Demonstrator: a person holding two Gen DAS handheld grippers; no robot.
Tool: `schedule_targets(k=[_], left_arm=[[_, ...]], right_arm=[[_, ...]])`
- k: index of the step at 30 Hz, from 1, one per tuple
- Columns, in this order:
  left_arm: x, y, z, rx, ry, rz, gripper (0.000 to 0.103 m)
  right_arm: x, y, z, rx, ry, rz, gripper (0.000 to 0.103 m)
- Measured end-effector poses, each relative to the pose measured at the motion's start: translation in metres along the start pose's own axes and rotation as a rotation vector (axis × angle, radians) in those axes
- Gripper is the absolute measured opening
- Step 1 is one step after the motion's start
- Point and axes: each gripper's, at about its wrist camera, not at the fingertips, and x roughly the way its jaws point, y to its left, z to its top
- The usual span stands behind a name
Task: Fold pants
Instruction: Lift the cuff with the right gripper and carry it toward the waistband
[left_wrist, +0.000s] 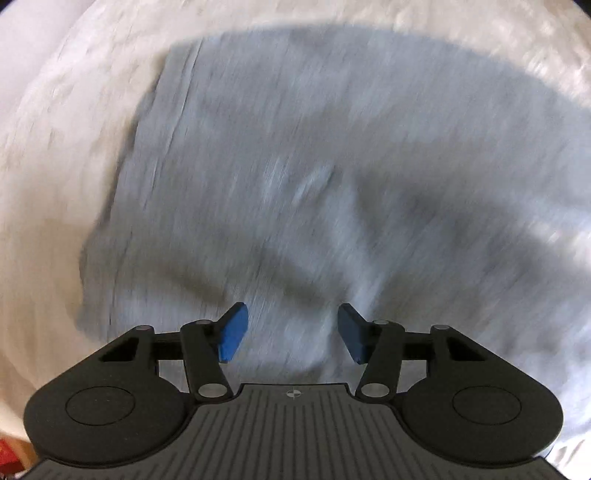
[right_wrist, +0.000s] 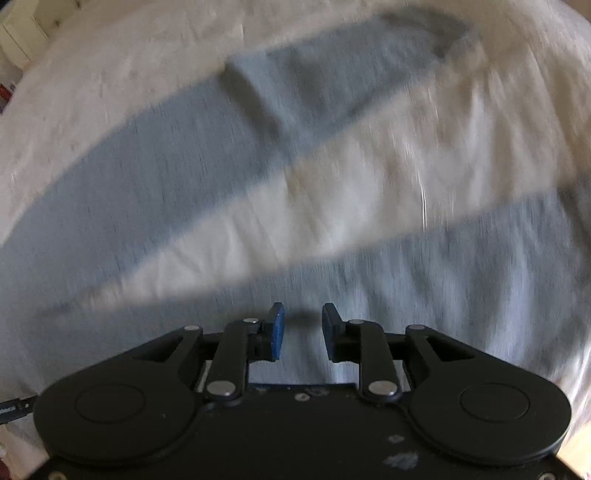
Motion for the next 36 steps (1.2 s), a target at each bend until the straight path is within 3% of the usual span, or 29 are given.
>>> schedule_targets(k=[2, 12, 17, 22, 25, 27, 28, 36], left_arm=[[-0.015, -0.005, 0.027, 0.013, -0.043, -0.017, 0.053], [-0.071, -0.043, 0.180, -0.007, -0.242, -0.075, 0.053], [-0.069, -0.060, 0.210, -0.023, -0.283, -0.074, 0.053], [-0.027, -0.058, 0.206, -0.043, -0.189, -0.105, 0.053], [-0.007, -0.061, 0.205, -0.042, -0.146, -0.093, 0.053], [-0.001, -0.062, 0.202, -0.051, -0.123, -0.098, 0.053], [-0.002, -0.062, 0.202, -0.056, -0.116, -0.104, 0.053], [-0.008, -0.068, 0.204, -0.085, -0.129, -0.156, 0.053]], right_arm=[[-0.004, 0.002, 0.028, 0.015, -0.045, 0.014, 0.035], [0.026, 0.029, 0.191, 0.168, -0.177, -0.005, 0.051], [0.064, 0.043, 0.247, 0.200, -0.186, -0.096, 0.059], [0.120, 0.045, 0.267, 0.238, -0.102, -0.208, 0.058], [0.137, 0.045, 0.260, 0.241, -0.053, -0.261, 0.051], [0.138, 0.044, 0.255, 0.221, -0.062, -0.285, 0.028], [0.136, 0.043, 0.253, 0.209, -0.060, -0.283, 0.004], [0.070, -0.002, 0.207, 0.254, -0.105, -0.152, 0.003]])
